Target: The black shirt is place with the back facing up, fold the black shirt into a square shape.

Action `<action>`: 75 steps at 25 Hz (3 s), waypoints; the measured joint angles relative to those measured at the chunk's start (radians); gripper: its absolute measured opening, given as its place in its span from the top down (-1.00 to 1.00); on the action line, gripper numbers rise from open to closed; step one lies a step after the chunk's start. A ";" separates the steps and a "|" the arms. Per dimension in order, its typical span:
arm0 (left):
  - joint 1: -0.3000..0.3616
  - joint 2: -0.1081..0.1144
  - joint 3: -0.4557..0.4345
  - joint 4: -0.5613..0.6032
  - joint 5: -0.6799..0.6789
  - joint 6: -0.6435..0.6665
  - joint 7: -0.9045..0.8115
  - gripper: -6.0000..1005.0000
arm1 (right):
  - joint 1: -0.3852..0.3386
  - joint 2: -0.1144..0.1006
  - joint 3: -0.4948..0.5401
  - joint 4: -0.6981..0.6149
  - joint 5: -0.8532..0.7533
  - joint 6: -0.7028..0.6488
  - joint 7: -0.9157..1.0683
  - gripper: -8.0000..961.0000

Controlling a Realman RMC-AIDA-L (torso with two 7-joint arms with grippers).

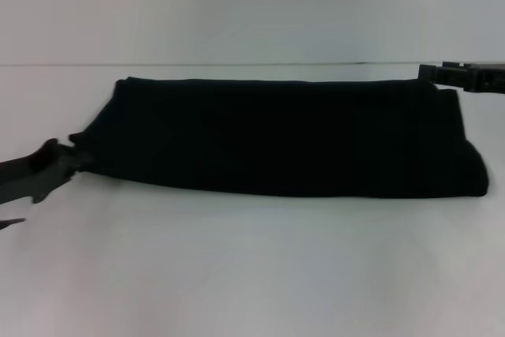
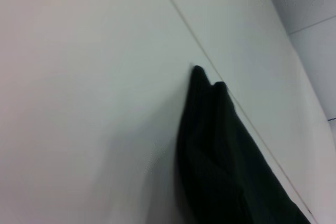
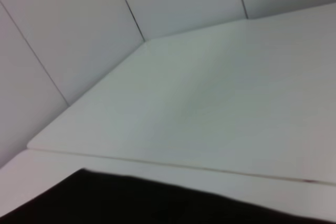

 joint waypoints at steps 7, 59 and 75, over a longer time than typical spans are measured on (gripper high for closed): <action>0.109 0.004 -0.080 0.109 -0.014 0.111 0.058 0.93 | 0.000 0.000 0.000 0.000 0.053 0.021 0.002 -0.36; -0.256 -0.160 -0.320 -0.546 -0.199 0.335 0.955 0.11 | -0.130 -0.097 -0.101 -0.105 0.022 0.027 0.236 -0.35; -0.305 -0.061 -0.036 -0.226 -0.182 -0.305 0.387 -0.77 | -0.077 -0.065 -0.112 -0.083 0.015 -0.024 0.303 -0.35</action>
